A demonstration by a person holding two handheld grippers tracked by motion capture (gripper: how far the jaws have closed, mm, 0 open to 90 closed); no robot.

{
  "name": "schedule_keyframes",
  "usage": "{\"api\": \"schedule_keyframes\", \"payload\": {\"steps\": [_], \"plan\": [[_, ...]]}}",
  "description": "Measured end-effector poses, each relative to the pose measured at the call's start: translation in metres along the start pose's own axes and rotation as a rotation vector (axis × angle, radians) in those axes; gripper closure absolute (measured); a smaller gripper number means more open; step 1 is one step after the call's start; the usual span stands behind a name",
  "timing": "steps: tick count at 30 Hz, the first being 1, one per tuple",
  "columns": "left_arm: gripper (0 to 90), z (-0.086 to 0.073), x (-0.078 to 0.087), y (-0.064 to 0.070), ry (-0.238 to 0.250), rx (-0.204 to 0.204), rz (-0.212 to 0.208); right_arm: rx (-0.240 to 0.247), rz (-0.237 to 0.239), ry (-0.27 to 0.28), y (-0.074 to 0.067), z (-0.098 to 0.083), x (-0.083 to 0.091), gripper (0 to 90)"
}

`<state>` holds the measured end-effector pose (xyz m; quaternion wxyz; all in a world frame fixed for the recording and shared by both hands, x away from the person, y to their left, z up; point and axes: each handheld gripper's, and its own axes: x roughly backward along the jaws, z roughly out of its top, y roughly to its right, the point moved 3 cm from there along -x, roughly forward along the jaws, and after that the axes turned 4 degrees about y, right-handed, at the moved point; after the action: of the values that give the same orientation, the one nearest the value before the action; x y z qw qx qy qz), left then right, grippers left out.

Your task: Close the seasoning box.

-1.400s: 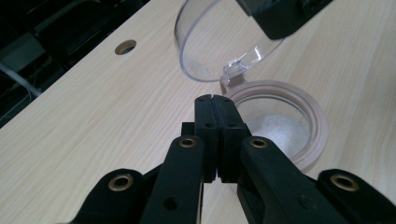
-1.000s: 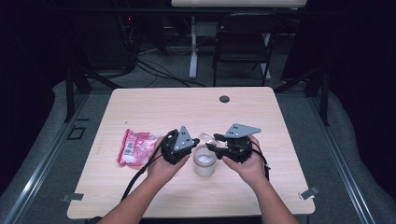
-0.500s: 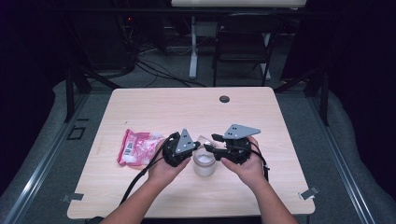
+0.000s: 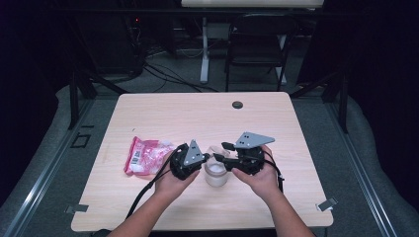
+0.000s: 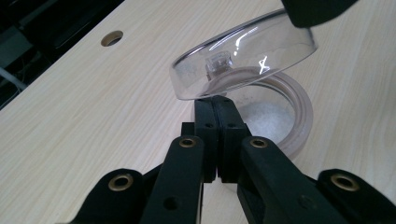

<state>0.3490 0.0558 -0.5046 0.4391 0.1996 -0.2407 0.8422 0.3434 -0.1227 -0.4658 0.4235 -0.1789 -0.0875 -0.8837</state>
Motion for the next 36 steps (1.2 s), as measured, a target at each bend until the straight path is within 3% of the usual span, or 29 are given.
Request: {"api": "schedule_keyframes", "payload": {"steps": [10, 23, 36], "plan": [[89.1, -0.013, 0.000, 0.008, 0.000, 0.016, -0.012, -0.008, -0.004, -0.007, 0.003, -0.002, -0.001, 52.7], [88.9, -0.023, 0.003, 0.012, -0.017, 0.008, -0.011, -0.013, -0.019, -0.014, 0.006, -0.004, -0.002, 52.8], [88.3, -0.035, 0.007, 0.010, -0.044, 0.013, 0.001, -0.018, -0.022, -0.013, 0.007, -0.005, -0.002, 53.0]]}}
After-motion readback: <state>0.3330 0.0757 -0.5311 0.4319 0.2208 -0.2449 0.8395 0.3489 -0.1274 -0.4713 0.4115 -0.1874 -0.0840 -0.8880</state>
